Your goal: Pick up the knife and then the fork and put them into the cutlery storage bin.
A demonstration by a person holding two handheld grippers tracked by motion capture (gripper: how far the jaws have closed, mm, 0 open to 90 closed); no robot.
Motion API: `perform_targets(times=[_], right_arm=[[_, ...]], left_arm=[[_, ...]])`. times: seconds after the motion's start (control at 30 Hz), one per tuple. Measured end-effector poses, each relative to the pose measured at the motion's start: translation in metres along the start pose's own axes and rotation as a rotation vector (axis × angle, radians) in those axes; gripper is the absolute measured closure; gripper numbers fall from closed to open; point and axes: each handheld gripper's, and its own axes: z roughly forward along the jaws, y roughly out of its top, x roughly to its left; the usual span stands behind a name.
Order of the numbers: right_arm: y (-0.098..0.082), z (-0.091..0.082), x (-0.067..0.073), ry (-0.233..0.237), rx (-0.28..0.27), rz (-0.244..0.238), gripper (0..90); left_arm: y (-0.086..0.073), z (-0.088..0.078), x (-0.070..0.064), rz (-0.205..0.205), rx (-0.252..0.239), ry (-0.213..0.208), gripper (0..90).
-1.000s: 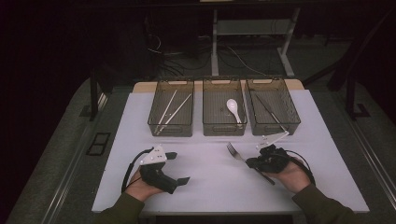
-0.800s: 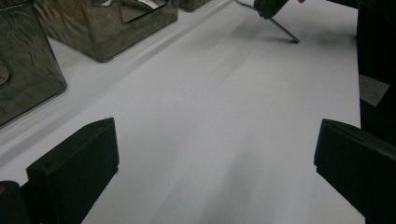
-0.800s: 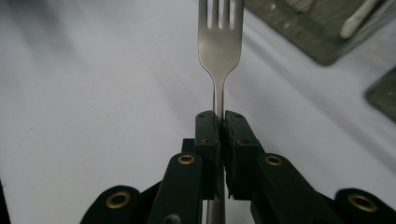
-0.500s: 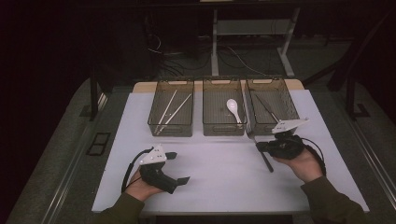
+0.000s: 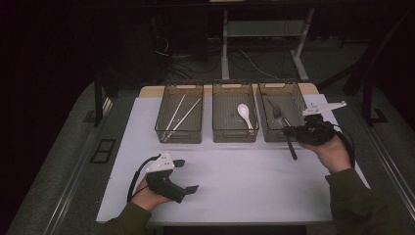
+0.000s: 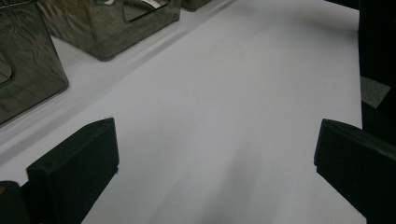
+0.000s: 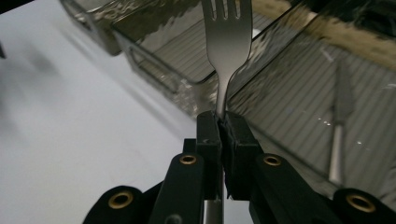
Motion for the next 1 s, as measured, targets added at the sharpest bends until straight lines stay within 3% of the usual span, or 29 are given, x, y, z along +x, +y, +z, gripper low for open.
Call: perform_targets(times=[0.4, 0.73, 1.0], right_arm=[[0.036, -0.01, -0.022, -0.074, -0.034, -0.003, 85.7], [0.055, -0.006, -0.039, -0.109, -0.071, 0.006, 85.7], [0.069, 0.003, -0.058, -0.173, -0.077, 0.013, 85.7]], left_arm=[[0.0, 0.0, 0.0, 0.001, 0.001, 0.0, 0.0], [0.0, 0.001, 0.0, 0.001, 0.003, 0.0, 0.0], [0.0, 0.0, 0.0, 0.005, 0.005, 0.0, 0.0]])
